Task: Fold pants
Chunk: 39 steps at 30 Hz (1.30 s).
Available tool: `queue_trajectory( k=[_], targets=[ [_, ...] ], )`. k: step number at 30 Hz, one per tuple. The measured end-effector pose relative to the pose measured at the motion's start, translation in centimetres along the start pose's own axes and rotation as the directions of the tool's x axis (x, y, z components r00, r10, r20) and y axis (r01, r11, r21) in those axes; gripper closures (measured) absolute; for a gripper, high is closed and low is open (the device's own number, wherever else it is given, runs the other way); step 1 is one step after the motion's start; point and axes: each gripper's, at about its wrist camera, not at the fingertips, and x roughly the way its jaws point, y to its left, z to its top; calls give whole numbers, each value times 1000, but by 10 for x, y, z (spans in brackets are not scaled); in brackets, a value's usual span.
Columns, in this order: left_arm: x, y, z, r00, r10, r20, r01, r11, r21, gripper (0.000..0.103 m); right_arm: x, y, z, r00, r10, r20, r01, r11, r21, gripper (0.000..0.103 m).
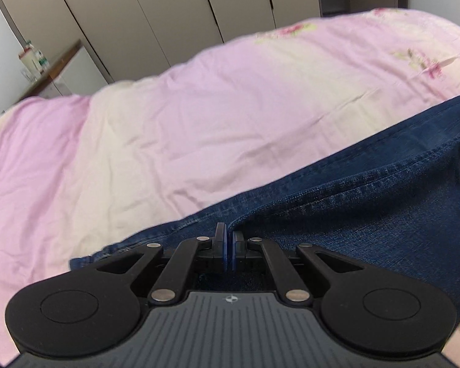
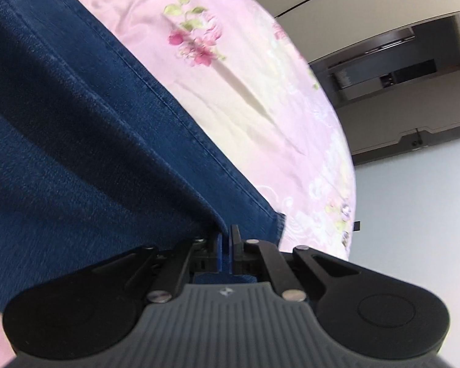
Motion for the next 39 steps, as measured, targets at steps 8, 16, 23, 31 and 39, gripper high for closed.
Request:
queue_trajectory(
  k=[8, 16, 23, 31, 39],
  targets=[
    [-1, 12, -10, 999, -37, 27, 38, 998, -45, 100, 22, 24, 9, 1000, 21, -8, -21, 999, -43, 103],
    [-14, 33, 26, 998, -39, 43, 39, 999, -17, 100, -2, -27, 33, 998, 45, 32, -46, 999, 26, 103],
    [52, 38, 30, 997, -78, -28, 77, 996, -51, 100, 64, -1, 85, 999, 24, -40, -23, 1000, 13, 103],
    [83, 38, 25, 992, -109, -68, 104, 992, -72, 98, 99, 25, 84, 994, 60, -96, -62, 998, -15, 103],
    [34, 49, 17, 995, -82, 58, 86, 994, -68, 32, 60, 19, 75, 998, -5, -57, 7, 999, 40, 56]
  ],
)
